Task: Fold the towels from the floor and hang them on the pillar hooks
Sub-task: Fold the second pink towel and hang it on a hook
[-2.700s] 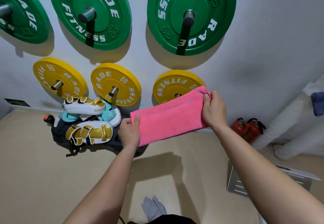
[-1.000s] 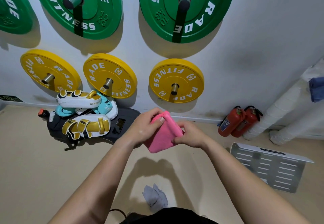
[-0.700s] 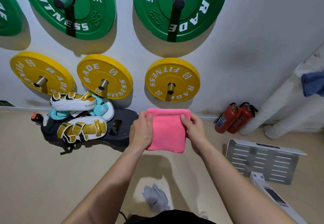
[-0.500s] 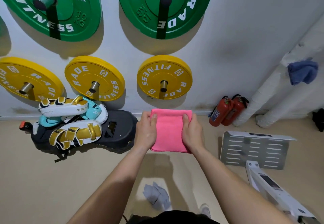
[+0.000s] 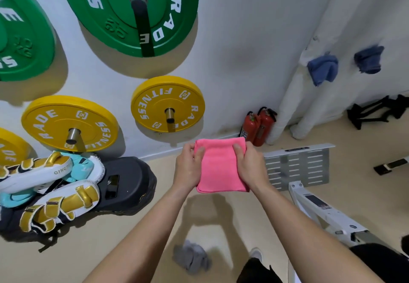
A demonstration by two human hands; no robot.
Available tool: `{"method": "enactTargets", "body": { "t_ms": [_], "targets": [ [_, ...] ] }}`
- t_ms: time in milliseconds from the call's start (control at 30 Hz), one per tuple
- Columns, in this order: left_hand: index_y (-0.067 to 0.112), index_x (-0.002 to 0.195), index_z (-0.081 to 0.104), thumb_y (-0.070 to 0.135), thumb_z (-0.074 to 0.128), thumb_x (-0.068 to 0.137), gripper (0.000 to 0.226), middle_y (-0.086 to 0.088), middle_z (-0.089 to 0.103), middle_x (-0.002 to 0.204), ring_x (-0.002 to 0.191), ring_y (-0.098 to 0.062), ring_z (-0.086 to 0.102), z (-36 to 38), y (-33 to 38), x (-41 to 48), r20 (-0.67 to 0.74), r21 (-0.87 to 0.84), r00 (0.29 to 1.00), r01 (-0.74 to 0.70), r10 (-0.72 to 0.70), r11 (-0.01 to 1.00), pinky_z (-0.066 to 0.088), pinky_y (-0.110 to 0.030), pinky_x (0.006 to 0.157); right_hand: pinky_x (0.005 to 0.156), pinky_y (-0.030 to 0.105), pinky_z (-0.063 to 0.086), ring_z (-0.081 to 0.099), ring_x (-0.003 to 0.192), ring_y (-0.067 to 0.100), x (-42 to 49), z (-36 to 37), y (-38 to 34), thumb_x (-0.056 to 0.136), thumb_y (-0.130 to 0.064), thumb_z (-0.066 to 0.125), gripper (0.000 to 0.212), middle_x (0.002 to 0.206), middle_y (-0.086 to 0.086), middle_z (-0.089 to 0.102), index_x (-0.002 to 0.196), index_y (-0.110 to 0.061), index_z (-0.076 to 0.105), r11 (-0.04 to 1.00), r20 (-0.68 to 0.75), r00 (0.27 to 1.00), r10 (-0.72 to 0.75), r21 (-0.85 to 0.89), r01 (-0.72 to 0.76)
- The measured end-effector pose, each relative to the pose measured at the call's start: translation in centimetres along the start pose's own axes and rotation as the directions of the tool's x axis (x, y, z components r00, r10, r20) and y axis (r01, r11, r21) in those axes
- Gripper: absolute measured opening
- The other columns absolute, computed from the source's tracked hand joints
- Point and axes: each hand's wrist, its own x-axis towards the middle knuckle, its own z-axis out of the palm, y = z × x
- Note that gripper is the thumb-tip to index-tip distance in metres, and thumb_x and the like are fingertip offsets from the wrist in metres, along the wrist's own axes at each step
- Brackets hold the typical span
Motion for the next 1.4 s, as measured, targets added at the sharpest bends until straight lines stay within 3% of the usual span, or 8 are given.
{"method": "enactTargets", "body": {
  "t_ms": [167,433,600,833,1000,1100,1267,1400],
  "targets": [
    [0.013,0.116,0.057,0.041,0.052,0.102,0.031,0.001,0.063,0.099,0.09,-0.016,0.058,7.3,6.7,3.2,0.041,0.008,0.998,-0.052,0.052,0.999,0.037,-0.021,0.062,0.073,0.045,0.051,0.064,0.092,0.042,6.2,-6.9,4.5,0.101,-0.055,0.031,0.049,0.098,0.02,0.068,0.104,-0.012,0.055,0.996,-0.086,0.996,0.009,-0.084,-0.017],
    [0.018,0.108,0.06,0.048,0.055,0.097,0.032,-0.002,0.069,0.091,0.087,-0.022,0.066,18.4,19.2,8.5,0.086,-0.054,0.991,-0.095,0.1,0.994,0.05,-0.037,0.072,0.09,0.044,0.049,0.062,0.107,0.032,16.1,-20.3,10.2,0.099,-0.042,0.047,0.038,0.118,0.01,0.065,0.123,-0.013,0.052,0.994,0.025,0.999,0.028,0.109,-0.03],
    [0.015,0.114,0.06,0.045,0.055,0.098,0.034,-0.002,0.068,0.099,0.092,-0.021,0.064,23.1,26.2,11.8,0.142,-0.06,0.977,-0.151,0.158,0.987,0.051,-0.038,0.08,0.081,0.035,0.044,0.059,0.104,0.024,20.9,-27.0,12.1,0.097,-0.03,0.055,0.034,0.118,0.004,0.063,0.127,-0.014,0.05,0.984,0.032,0.999,0.019,0.177,-0.025],
    [0.013,0.114,0.06,0.044,0.054,0.098,0.035,-0.004,0.068,0.1,0.093,-0.022,0.065,27.5,34.9,18.3,0.175,-0.127,0.947,-0.249,0.269,0.96,0.052,-0.038,0.082,0.086,0.033,0.044,0.059,0.111,0.026,29.2,-34.1,11.8,0.095,-0.028,0.058,0.035,0.121,0.006,0.063,0.127,-0.012,0.054,0.987,-0.113,0.994,-0.004,0.156,0.022],
    [0.016,0.111,0.058,0.044,0.054,0.098,0.031,-0.002,0.067,0.096,0.079,-0.014,0.063,29.8,42.9,24.3,0.214,-0.183,0.908,-0.325,0.36,0.928,0.046,-0.03,0.064,0.078,0.031,0.044,0.06,0.101,0.02,36.4,-39.3,10.5,0.095,-0.032,0.06,0.038,0.112,0.0,0.063,0.127,-0.015,0.051,0.979,-0.241,0.97,0.013,0.201,0.037],
    [0.016,0.111,0.059,0.035,0.056,0.096,0.024,-0.007,0.069,0.095,0.079,-0.022,0.068,30.8,48.8,27.2,0.247,-0.249,0.881,-0.346,0.405,0.905,0.06,-0.044,0.068,0.073,0.03,0.043,0.059,0.094,0.017,40.4,-43.1,9.5,0.097,-0.033,0.058,0.034,0.108,-0.002,0.061,0.125,-0.016,0.051,0.969,-0.38,0.925,0.014,0.232,0.081],
    [0.021,0.108,0.06,0.03,0.057,0.092,0.019,-0.006,0.069,0.089,0.081,-0.029,0.071,33.7,57.8,29.9,0.255,-0.343,0.784,-0.473,0.566,0.811,0.06,-0.055,0.072,0.077,0.03,0.04,0.059,0.097,0.021,46.1,-49.6,8.9,0.101,-0.027,0.051,0.025,0.108,0.001,0.061,0.123,-0.014,0.052,0.949,-0.577,0.817,0.002,0.258,0.18],
    [0.014,0.119,0.06,0.027,0.058,0.096,0.027,0.003,0.064,0.093,0.085,-0.018,0.063,38.0,63.6,30.9,0.198,-0.356,0.691,-0.61,0.695,0.708,0.053,-0.031,0.075,0.08,0.03,0.04,0.057,0.098,0.018,50.1,-55.3,9.8,0.101,-0.027,0.052,0.027,0.108,-0.002,0.06,0.125,-0.014,0.053,0.954,-0.563,0.826,-0.025,0.232,0.187]
  ]
}}
